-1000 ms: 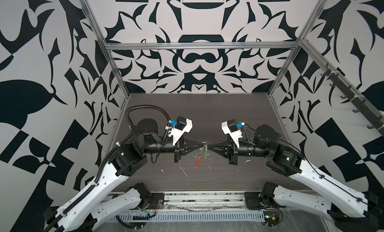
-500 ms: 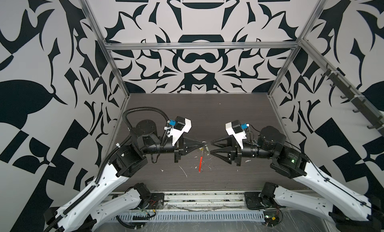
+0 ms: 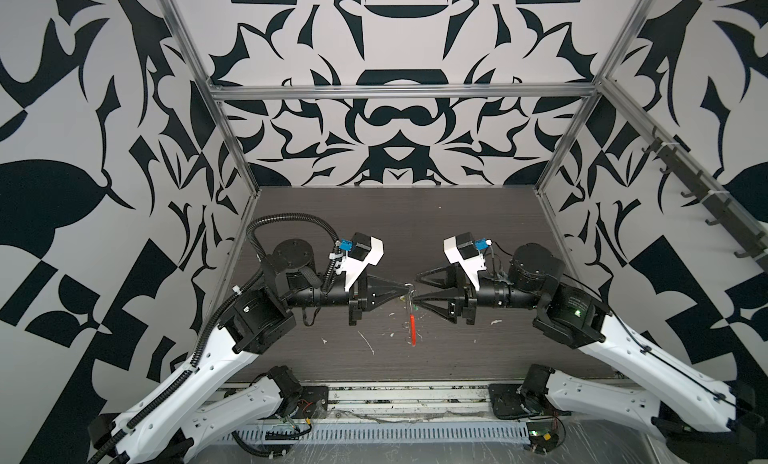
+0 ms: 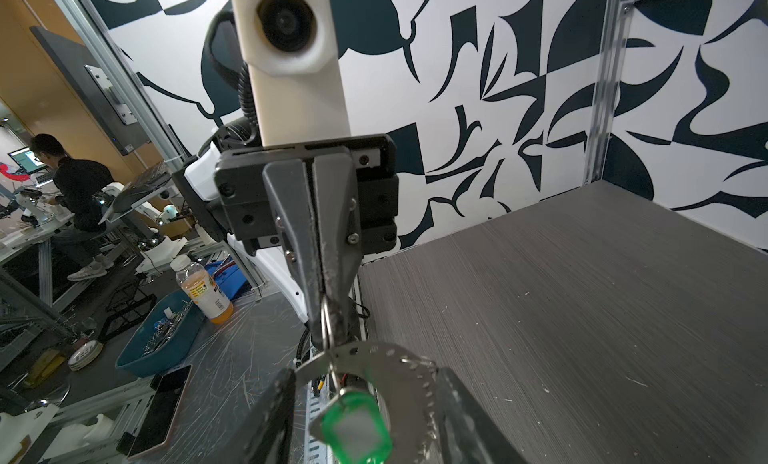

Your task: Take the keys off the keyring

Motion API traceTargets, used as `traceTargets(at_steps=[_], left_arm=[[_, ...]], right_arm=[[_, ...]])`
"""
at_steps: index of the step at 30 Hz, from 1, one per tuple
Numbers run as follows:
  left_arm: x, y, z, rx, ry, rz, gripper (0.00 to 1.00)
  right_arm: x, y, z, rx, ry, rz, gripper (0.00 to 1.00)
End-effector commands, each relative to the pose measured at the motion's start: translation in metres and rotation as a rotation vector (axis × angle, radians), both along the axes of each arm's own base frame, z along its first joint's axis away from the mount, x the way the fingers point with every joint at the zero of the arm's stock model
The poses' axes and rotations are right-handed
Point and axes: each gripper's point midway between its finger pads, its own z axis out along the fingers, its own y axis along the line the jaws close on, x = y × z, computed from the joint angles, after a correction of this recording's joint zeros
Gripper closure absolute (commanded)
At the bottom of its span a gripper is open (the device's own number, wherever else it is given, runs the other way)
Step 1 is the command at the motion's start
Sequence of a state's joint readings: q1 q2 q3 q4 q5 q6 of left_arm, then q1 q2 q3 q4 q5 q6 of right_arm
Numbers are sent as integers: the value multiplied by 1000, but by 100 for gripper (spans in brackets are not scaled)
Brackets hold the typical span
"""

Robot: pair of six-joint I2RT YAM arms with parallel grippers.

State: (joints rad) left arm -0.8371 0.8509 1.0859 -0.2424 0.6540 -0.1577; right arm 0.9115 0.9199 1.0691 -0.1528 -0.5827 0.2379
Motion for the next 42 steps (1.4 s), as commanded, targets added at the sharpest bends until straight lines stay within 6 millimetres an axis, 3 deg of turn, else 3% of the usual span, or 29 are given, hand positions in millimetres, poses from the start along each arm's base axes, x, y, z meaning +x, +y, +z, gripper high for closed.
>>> traceTargets(at_steps=[1, 8, 19, 23, 26, 29, 33, 42], left_arm=[[-3, 1, 10, -34, -24, -16, 100], [1, 0, 8, -30, -23, 9, 100], [5, 0, 9, -32, -20, 30, 100], [8, 3, 8, -20, -5, 60, 100], [7, 8, 7, -11, -3, 79, 75], [7, 16, 6, 4, -19, 120, 64], [5, 23, 4, 36, -33, 138, 61], [0, 13, -4, 139, 16, 51, 59]], right_arm=[[-8, -1, 38, 97, -57, 36, 48], [-8, -1, 43, 113, -48, 42, 75], [-6, 2, 42, 119, -31, 36, 100], [-5, -1, 39, 104, -30, 19, 100], [-5, -3, 38, 86, -34, 14, 100], [-6, -4, 33, 43, -29, 16, 100], [-9, -5, 29, -3, -30, 33, 100], [-14, -2, 23, -116, -29, 90, 100]])
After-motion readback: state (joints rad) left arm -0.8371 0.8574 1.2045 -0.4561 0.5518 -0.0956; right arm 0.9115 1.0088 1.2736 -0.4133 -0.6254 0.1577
